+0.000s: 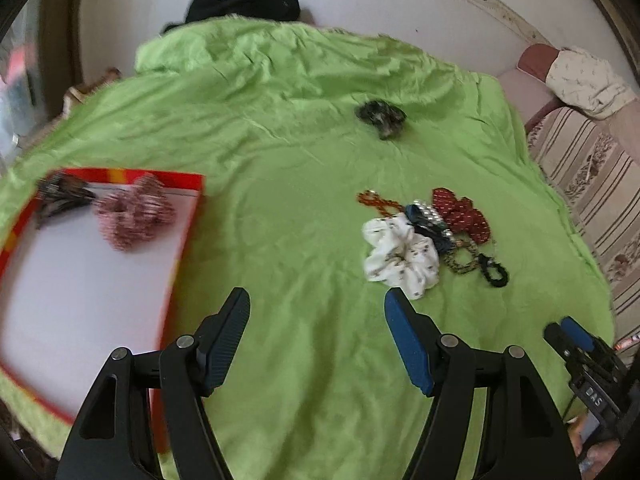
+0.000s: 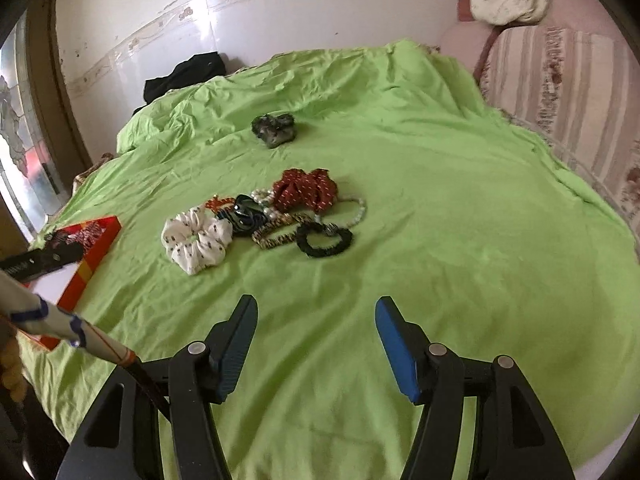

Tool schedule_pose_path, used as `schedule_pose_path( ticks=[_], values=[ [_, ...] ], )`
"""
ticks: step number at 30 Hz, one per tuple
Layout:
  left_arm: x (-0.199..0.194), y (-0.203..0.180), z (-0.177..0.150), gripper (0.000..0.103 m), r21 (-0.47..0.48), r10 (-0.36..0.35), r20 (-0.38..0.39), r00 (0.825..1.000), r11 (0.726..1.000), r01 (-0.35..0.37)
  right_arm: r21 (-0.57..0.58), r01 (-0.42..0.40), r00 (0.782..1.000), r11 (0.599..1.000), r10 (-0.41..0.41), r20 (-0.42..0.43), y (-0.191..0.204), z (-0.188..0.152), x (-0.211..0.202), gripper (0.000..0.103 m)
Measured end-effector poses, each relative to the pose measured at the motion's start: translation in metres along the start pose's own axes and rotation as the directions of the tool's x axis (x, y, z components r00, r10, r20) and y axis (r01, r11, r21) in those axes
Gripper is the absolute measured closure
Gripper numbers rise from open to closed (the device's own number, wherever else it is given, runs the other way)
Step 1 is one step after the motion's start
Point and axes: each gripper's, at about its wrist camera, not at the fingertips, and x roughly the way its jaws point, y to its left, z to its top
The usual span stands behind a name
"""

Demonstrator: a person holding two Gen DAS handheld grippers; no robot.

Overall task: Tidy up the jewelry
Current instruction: 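Grasp white polka-dot scrunchie with left tool while right tool grasps red polka-dot scrunchie, then carry both scrunchies to the tray and open both tools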

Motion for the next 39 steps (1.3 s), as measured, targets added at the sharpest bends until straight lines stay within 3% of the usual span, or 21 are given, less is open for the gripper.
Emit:
schedule_pose_path(
  ticks=[5, 11, 14, 22, 23, 24, 26, 27, 30, 39],
  values=[
    [0.032, -0.011, 0.016, 0.034, -0.021, -0.099, -0.055, 0.994, 0.995, 0.098, 0.06, -0.077, 0.996, 0.995, 0.079, -0.037, -0.018, 0.044, 0.037, 0.039],
    [0.073, -0.032, 0.03, 0.036, 0.041, -0.123, -0.086, 0.989, 0.991, 0.127, 0.129, -0.17, 0.979, 0.977, 0.182, -0.09, -0.032, 0.088, 0.093, 0.044],
    [0.091, -0.039, 0.035, 0.041, 0.057, -0.153, -0.115, 0.981, 0.985, 0.161, 0.168, -0.202, 0.968, 0.965, 0.223, -0.116, -0.035, 0.102, 0.122, 0.044],
    [0.123, -0.05, 0.035, 0.046, 0.07, -0.202, -0.161, 0.966, 0.974, 0.216, 0.191, -0.181, 0.962, 0.965, 0.214, -0.171, -0.035, 0.118, 0.173, 0.045],
    [0.126, -0.05, 0.034, 0.046, 0.067, -0.207, -0.167, 0.964, 0.973, 0.221, 0.188, -0.179, 0.96, 0.966, 0.213, -0.18, -0.034, 0.118, 0.177, 0.046],
    [0.127, -0.051, 0.033, 0.047, 0.062, -0.213, -0.171, 0.962, 0.972, 0.226, 0.185, -0.178, 0.958, 0.966, 0.213, -0.19, -0.033, 0.117, 0.182, 0.054],
    [0.129, -0.052, 0.03, 0.071, 0.056, -0.22, -0.177, 0.959, 0.971, 0.233, 0.171, -0.179, 0.954, 0.969, 0.213, -0.212, -0.029, 0.117, 0.188, 0.073],
    [0.13, -0.053, 0.03, 0.096, 0.057, -0.215, -0.183, 0.959, 0.972, 0.229, 0.155, -0.172, 0.953, 0.973, 0.204, -0.226, -0.027, 0.116, 0.191, 0.087],
    [0.123, -0.051, 0.027, 0.097, 0.042, -0.203, -0.186, 0.961, 0.976, 0.214, 0.124, -0.151, 0.958, 0.981, 0.176, -0.227, -0.023, 0.117, 0.187, 0.097],
    [0.035, -0.036, 0.031, 0.097, 0.058, -0.226, -0.052, 0.973, 0.972, 0.229, 0.054, -0.158, 0.982, 0.986, 0.163, -0.095, 0.0, 0.136, 0.11, 0.098]
  ],
)
